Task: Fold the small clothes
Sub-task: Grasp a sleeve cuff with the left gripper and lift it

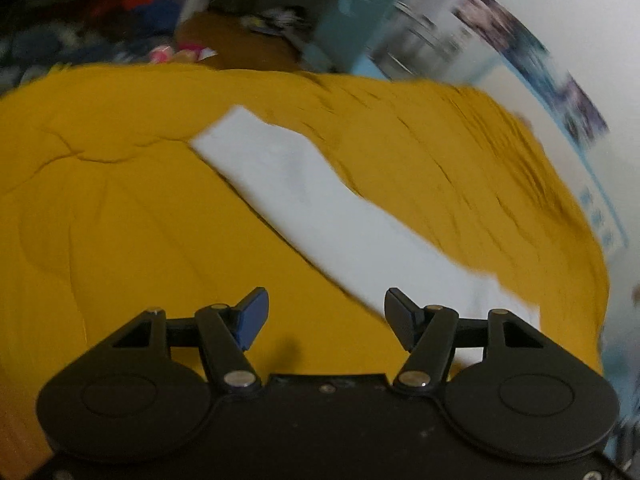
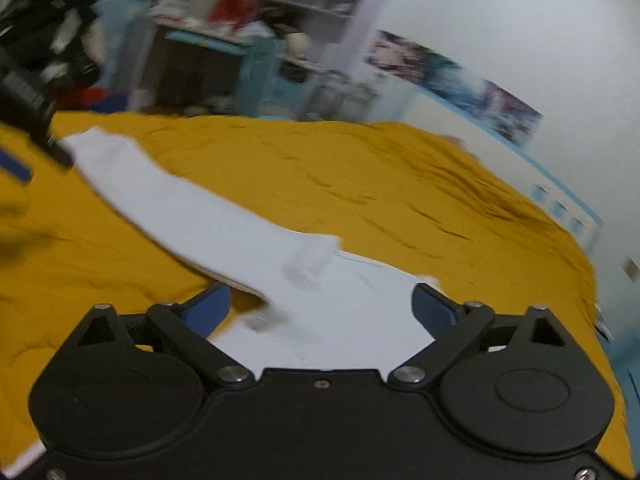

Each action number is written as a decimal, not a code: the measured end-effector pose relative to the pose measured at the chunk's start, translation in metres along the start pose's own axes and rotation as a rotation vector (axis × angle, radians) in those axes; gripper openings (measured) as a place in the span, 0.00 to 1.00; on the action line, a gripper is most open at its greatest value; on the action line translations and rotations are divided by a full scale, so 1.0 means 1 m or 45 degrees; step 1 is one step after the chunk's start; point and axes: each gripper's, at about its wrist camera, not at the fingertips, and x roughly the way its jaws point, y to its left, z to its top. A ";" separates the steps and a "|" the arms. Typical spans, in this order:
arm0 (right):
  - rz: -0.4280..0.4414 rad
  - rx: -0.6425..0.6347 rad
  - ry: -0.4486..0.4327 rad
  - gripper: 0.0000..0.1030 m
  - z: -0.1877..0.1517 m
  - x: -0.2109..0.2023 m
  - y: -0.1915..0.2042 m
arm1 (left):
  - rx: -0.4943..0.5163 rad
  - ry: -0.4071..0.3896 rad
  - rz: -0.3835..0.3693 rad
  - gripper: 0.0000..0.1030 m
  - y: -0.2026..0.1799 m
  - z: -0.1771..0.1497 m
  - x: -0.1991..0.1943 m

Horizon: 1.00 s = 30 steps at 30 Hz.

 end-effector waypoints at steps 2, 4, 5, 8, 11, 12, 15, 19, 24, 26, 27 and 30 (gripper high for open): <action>0.012 -0.095 0.014 0.81 0.006 0.025 0.021 | -0.138 -0.020 -0.018 0.64 0.025 0.012 0.014; 0.026 -0.168 0.056 0.67 0.007 0.047 0.035 | -0.275 -0.013 -0.050 0.64 0.045 0.020 0.029; 0.036 -0.197 0.082 0.64 0.008 0.059 0.044 | -0.341 -0.011 -0.065 0.64 0.053 0.024 0.037; 0.046 -0.266 0.155 0.59 0.005 0.078 0.059 | -0.416 -0.050 -0.085 0.64 0.063 0.035 0.049; 0.040 -0.329 0.179 0.59 0.003 0.089 0.072 | -0.514 -0.103 -0.063 0.64 0.069 0.038 0.055; 0.043 -0.339 0.189 0.59 0.003 0.092 0.075 | -0.548 -0.113 -0.063 0.65 0.072 0.040 0.059; 0.053 -0.343 0.211 0.59 0.003 0.101 0.078 | -0.604 -0.154 -0.084 0.61 0.074 0.043 0.070; 0.055 -0.339 0.217 0.59 0.001 0.104 0.085 | -0.629 -0.247 -0.106 0.32 0.073 0.048 0.072; 0.043 -0.357 0.219 0.59 0.006 0.115 0.088 | -0.683 -0.239 -0.188 0.04 0.078 0.053 0.073; 0.046 -0.325 0.219 0.59 0.007 0.110 0.085 | -0.642 -0.256 -0.213 0.04 0.069 0.058 0.066; 0.055 -0.303 0.219 0.59 0.007 0.108 0.082 | -0.615 -0.265 -0.236 0.04 0.062 0.063 0.061; 0.068 -0.217 0.219 0.59 0.011 0.094 0.066 | -0.554 -0.287 -0.326 0.04 0.031 0.081 0.050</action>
